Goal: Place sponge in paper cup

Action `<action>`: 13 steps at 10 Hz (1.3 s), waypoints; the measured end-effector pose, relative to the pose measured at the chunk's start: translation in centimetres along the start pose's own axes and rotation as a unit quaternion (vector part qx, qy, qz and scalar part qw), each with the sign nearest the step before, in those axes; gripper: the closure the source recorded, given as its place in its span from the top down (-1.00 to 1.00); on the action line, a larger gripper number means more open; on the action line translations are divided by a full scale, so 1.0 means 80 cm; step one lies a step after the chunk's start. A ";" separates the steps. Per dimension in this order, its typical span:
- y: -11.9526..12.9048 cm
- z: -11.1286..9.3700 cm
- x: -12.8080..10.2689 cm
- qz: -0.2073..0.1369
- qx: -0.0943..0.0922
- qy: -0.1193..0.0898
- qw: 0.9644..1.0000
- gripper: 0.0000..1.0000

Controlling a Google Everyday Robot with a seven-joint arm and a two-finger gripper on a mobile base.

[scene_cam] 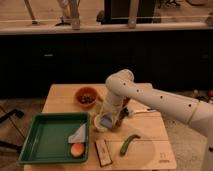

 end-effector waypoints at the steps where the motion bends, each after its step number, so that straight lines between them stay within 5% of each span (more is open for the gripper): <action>1: -0.003 0.004 -0.001 -0.006 0.002 -0.010 1.000 -1.00; 13: -0.035 0.005 -0.023 -0.051 -0.005 -0.046 0.998 -1.00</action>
